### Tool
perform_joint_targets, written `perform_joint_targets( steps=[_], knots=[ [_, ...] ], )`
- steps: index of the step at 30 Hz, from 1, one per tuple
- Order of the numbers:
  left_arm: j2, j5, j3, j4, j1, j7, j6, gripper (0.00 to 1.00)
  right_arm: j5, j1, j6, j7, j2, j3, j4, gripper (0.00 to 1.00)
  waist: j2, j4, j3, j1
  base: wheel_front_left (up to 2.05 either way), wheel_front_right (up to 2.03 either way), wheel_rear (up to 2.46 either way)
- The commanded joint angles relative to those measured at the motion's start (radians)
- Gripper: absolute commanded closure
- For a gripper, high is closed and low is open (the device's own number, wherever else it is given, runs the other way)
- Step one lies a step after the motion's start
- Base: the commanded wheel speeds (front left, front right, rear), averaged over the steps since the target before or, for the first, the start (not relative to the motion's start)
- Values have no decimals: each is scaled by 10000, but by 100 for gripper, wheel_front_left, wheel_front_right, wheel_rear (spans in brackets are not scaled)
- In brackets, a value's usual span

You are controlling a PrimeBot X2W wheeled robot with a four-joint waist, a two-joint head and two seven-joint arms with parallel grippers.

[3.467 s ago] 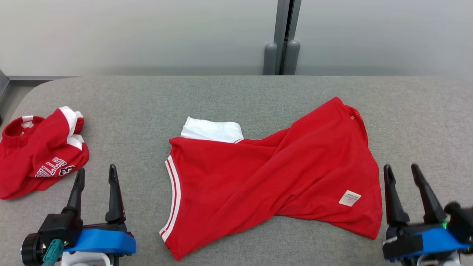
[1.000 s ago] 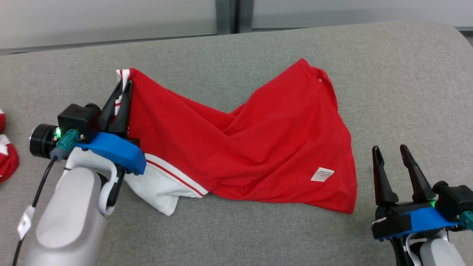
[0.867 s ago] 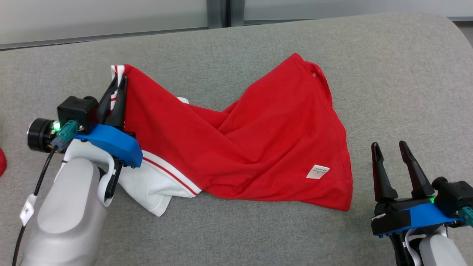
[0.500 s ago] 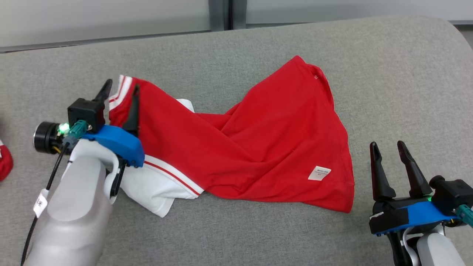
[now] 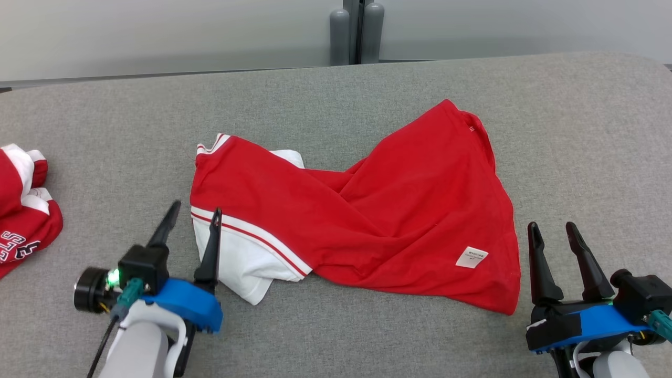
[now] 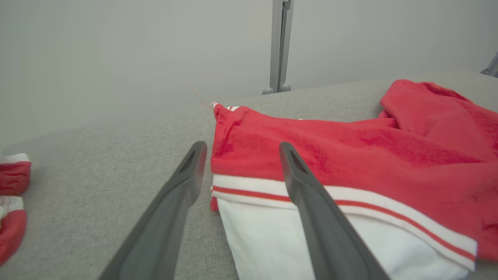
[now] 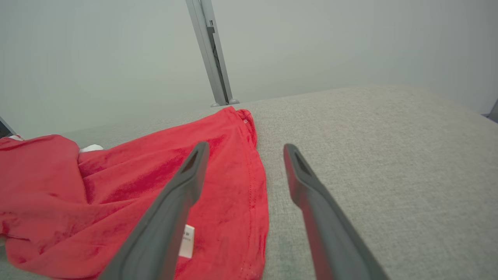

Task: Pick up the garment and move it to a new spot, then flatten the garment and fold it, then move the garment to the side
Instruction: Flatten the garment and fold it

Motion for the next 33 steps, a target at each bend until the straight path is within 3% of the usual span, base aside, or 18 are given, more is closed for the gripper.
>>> perform_joint_targets(
  steps=[1,14,15,16,17,24,33],
  knots=[
    [-8,-21,-46,4,296,-43,-35,0,-58,67,1,-50,9,-6,-6,0,-1,13,-15,1,0,0,0],
    [-17,-582,-627,2326,358,230,-227,0,75,-114,1,-51,-81,129,1,0,-1,-353,172,1,0,0,0],
    [-59,-626,-675,2507,319,214,-238,18,75,-109,1,-51,-84,105,14,0,-1,-379,159,1,0,0,0],
    [-85,-630,-736,2637,261,180,-248,72,78,-102,1,-50,-87,95,23,0,-1,-406,142,1,0,0,0],
    [-139,-680,-780,2705,185,156,-256,100,82,-80,1,-50,-99,51,19,0,-1,-402,113,1,0,0,0],
    [-215,-708,-816,2147,172,-29,-235,100,10,249,3,-50,-61,-162,30,0,-1,-35,-252,1,0,0,0],
    [-61,-771,-782,-710,1687,345,310,100,-8,590,1,-45,-48,-252,149,0,-1,728,-731,1,0,0,0]
  ],
)
